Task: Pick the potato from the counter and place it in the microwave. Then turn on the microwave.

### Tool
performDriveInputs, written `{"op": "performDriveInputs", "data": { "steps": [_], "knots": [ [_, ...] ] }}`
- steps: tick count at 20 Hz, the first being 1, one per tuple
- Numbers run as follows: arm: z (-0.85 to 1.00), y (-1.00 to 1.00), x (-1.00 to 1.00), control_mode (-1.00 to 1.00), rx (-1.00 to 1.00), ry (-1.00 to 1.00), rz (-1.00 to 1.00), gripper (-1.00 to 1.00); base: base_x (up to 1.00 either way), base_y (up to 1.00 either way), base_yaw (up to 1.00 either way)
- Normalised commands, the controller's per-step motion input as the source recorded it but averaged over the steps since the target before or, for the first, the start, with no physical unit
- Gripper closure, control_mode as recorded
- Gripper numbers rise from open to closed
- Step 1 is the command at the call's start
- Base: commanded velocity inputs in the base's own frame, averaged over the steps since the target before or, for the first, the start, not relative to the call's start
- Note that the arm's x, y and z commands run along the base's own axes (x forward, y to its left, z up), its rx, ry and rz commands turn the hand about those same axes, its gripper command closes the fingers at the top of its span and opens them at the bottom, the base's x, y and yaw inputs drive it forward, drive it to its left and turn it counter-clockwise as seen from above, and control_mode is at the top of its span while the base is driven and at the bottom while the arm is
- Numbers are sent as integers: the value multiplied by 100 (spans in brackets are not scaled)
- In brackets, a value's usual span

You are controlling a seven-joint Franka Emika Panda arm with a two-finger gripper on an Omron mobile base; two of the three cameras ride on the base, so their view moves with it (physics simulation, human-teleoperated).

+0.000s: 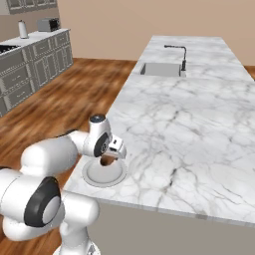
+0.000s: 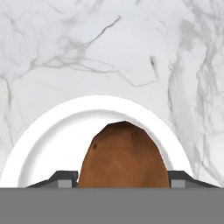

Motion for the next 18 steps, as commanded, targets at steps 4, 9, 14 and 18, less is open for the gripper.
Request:
{"op": "performDriveInputs", "data": {
  "steps": [4,9,14,18],
  "knots": [
    [77,-12,-28,-100,0,-7,0,100,0,0,0],
    [47,-4,-46,-100,0,0,-1,100,0,0,0],
    [40,-3,-54,-100,0,0,0,100,0,0,0],
    [43,-14,-58,-100,0,-3,0,100,0,0,0]
  ]
}}
